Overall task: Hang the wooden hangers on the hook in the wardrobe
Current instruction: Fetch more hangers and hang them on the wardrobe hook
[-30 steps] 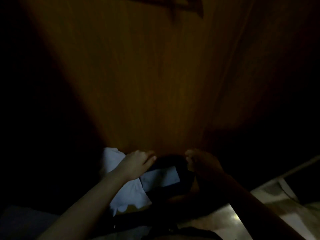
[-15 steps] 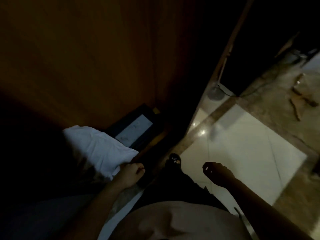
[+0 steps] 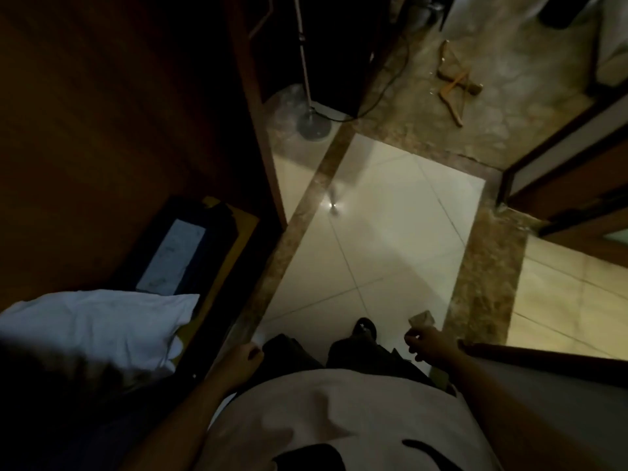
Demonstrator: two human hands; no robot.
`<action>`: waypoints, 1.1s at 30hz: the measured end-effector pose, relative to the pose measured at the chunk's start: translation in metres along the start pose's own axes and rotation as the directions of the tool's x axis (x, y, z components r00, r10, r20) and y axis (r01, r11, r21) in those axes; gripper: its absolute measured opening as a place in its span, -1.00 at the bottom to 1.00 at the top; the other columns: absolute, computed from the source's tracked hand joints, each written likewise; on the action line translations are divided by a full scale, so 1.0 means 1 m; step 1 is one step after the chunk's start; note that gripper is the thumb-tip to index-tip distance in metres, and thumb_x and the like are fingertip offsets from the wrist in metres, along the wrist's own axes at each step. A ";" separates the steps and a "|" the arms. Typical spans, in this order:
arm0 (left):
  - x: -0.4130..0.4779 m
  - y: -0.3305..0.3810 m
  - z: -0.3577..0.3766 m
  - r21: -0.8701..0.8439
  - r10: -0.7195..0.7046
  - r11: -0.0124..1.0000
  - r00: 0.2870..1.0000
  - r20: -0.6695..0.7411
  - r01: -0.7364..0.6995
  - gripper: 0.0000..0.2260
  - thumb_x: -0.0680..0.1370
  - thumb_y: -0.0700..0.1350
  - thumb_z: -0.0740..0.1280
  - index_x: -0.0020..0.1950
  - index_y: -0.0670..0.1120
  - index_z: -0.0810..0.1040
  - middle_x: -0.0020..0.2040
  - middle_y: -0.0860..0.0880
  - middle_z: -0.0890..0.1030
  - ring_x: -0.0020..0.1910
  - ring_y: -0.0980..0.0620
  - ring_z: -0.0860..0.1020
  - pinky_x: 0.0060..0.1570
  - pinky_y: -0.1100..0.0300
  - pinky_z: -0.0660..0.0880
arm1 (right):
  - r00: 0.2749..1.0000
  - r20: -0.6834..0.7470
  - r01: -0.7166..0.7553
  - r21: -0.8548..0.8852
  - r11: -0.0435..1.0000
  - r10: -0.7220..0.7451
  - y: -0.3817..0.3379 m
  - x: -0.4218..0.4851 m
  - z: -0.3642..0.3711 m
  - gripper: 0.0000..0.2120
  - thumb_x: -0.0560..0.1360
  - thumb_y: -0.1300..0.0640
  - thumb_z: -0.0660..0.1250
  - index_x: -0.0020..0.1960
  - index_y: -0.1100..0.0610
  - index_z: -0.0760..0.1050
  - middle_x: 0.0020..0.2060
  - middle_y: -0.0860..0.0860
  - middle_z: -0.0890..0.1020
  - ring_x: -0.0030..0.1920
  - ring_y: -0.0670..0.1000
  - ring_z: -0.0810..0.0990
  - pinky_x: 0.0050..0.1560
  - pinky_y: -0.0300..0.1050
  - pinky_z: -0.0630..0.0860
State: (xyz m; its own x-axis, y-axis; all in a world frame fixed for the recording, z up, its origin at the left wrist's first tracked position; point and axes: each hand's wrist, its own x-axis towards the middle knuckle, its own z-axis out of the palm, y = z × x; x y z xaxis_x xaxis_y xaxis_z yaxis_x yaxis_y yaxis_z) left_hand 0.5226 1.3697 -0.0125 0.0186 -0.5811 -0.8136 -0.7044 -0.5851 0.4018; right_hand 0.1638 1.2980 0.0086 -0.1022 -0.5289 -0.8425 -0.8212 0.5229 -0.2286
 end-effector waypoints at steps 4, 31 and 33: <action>0.010 0.045 0.026 0.010 -0.063 0.998 0.997 0.052 0.062 -0.76 0.60 -0.14 0.16 -0.28 -0.10 0.35 -0.32 -0.04 0.41 -0.31 0.09 0.40 -0.30 0.21 0.28 | 0.996 0.046 -0.085 0.061 0.994 0.083 0.053 0.006 -0.028 -0.71 0.57 0.19 0.19 0.20 0.34 0.47 -0.13 0.20 0.61 -0.09 0.16 0.60 0.00 -0.01 0.51; 0.164 0.324 -0.011 0.147 0.016 0.989 0.997 0.071 -0.026 -0.76 0.60 -0.15 0.14 0.13 -0.24 0.51 0.17 -0.23 0.56 0.10 -0.10 0.51 -0.03 0.23 0.35 | 0.978 -0.151 0.171 0.204 0.964 -0.141 0.011 0.151 -0.295 -0.72 0.55 0.13 0.20 0.16 0.24 0.52 0.08 0.22 0.60 -0.01 0.15 0.57 0.09 -0.01 0.48; 0.188 0.354 -0.033 0.172 0.038 0.984 0.994 0.101 -0.055 -0.77 0.60 -0.14 0.15 0.10 -0.23 0.52 0.14 -0.21 0.56 0.04 -0.04 0.49 -0.04 0.22 0.35 | 0.980 -0.158 0.157 0.228 0.961 -0.123 -0.001 0.163 -0.316 -0.72 0.56 0.13 0.19 0.17 0.24 0.51 0.08 0.21 0.60 0.01 0.16 0.58 0.08 -0.02 0.48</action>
State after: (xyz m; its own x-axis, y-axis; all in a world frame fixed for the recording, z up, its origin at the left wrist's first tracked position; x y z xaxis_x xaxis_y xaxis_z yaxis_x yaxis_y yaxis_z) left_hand 0.3002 1.0345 -0.0095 -0.0800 -0.5425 -0.8363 -0.8161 -0.4461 0.3674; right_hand -0.0291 1.0002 0.0257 -0.0881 -0.6883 -0.7201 -0.6772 0.5715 -0.4634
